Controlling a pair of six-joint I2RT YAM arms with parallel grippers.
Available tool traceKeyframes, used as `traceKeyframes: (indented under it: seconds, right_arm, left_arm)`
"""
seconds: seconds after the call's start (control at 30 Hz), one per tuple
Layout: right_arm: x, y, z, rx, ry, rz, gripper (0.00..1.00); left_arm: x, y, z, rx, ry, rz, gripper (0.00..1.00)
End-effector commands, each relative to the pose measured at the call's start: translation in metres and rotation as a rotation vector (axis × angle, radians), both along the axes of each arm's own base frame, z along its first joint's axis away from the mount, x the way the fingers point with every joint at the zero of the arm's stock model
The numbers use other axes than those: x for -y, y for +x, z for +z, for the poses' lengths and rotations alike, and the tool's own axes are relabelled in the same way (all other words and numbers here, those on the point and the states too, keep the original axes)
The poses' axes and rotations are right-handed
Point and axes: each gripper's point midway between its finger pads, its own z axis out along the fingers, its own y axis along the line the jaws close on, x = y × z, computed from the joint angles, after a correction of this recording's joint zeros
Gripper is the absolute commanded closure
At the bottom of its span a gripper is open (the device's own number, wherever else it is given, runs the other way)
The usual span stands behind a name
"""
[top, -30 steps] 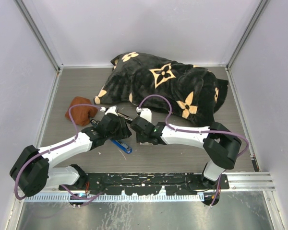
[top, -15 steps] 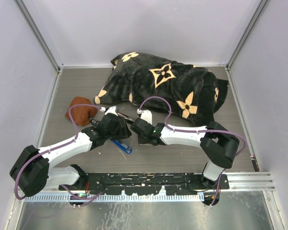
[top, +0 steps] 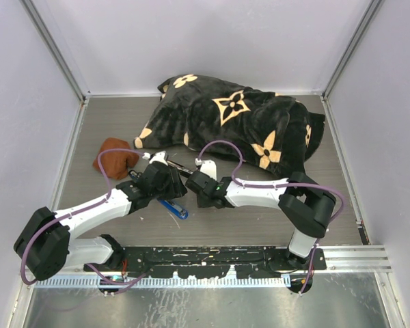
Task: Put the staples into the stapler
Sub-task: Pick up the staple from the staple box.
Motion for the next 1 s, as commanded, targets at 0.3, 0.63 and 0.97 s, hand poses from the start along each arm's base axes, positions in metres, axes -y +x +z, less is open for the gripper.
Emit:
traceKeyframes:
  seconds: [0.3,0.63,0.97]
  right_arm:
    - [-0.001,0.005,-0.009,0.003,-0.001,-0.032,0.67]
    - [0.015,0.009,-0.022,0.014,-0.104,-0.052,0.69]
    - [0.027,0.009,-0.030,0.013,-0.200,-0.031,0.75]
  left_arm:
    - [0.001,0.006,0.014,0.050,-0.029,0.005,0.44]
    - [0.000,0.005,0.015,0.055,-0.029,0.008,0.43]
    - [-0.003,0.005,0.016,0.063,-0.030,0.011,0.43]
